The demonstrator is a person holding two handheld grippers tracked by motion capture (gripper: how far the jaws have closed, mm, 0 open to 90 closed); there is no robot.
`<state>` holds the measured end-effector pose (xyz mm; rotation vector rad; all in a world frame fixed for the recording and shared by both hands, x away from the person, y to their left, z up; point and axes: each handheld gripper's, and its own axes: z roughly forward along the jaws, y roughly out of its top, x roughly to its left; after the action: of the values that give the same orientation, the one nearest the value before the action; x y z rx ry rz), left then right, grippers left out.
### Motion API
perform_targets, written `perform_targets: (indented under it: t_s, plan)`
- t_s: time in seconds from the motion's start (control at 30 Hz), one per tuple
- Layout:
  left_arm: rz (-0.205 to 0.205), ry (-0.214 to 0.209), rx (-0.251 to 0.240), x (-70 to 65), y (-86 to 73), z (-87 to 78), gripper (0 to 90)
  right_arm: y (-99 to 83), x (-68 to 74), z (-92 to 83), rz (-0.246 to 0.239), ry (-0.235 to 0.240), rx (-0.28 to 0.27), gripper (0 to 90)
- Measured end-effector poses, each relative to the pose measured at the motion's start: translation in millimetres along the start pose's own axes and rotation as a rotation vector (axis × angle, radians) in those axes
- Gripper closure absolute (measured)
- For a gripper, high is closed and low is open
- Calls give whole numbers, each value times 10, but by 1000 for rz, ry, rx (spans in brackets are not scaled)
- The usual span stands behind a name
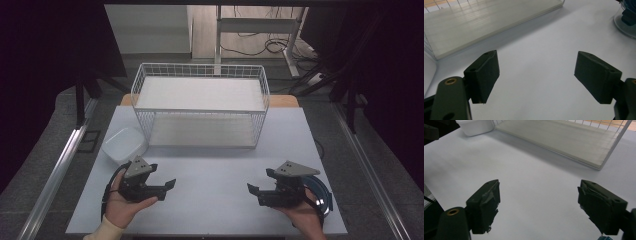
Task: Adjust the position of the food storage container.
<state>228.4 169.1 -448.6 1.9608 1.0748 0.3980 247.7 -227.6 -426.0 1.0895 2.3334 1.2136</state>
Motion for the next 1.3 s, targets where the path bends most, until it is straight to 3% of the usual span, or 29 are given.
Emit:
perform_targets:
  t_s: [0.47,0.63,0.87,1.0,1.17,1.3]
  plan:
    - [-3,5,7,35,1,-13,198,-18,-63,14,20,-7,18,229]
    - [-4,-27,17,38,-20,20,195,-28,-71,14,28,-9,29,247]
    - [-24,-16,26,161,-53,47,196,17,-116,27,62,-30,46,274]
    - [-20,-24,37,158,-64,68,196,66,-238,-71,100,-59,57,295]
    - [-9,-10,24,158,-34,1,196,-21,-336,-269,111,-88,40,318]
    - [-17,-3,33,168,-43,5,196,-65,-394,-397,91,-129,60,341]
